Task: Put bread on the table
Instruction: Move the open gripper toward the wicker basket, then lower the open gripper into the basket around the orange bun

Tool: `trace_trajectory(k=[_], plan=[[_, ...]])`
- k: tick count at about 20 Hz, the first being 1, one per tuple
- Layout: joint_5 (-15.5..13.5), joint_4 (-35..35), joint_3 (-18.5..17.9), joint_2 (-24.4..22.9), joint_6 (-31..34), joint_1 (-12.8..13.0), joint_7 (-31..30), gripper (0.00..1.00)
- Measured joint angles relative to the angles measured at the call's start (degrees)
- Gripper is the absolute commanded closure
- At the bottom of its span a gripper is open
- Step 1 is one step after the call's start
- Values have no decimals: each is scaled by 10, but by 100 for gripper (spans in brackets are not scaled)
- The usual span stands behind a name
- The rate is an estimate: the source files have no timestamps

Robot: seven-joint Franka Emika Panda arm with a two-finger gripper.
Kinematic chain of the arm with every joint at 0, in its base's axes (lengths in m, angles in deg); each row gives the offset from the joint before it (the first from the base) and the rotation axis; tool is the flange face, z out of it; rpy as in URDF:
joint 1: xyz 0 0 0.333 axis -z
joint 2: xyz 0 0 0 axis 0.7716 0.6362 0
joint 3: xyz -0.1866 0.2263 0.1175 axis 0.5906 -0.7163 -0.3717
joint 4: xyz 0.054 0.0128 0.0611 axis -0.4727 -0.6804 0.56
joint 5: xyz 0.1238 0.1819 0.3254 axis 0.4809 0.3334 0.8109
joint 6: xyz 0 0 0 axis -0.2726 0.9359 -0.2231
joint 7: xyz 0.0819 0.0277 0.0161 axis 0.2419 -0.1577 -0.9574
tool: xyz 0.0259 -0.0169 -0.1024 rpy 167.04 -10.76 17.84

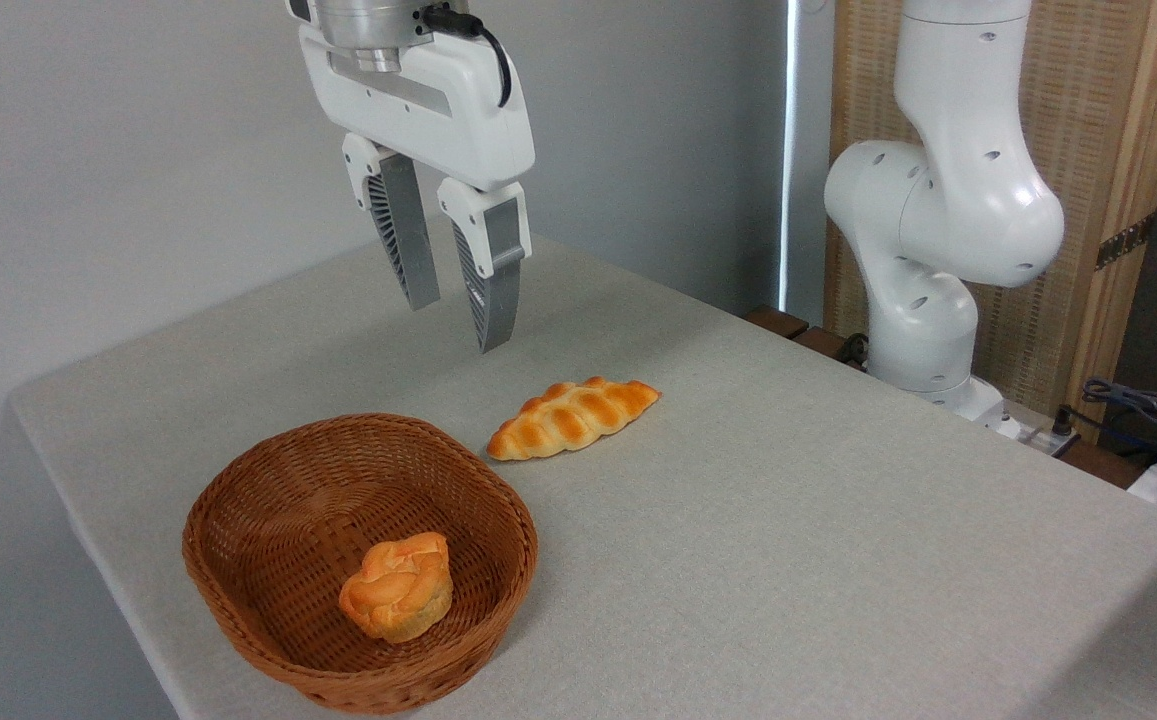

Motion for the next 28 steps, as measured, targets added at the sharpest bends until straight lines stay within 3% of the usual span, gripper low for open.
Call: trace_trajectory(k=[6,14,28], plan=[[0,-38,1,1,-99,1,0,0],[0,-150,2,11,-260,1,0,0],[0,-182,2,55,-335,1,0,0]])
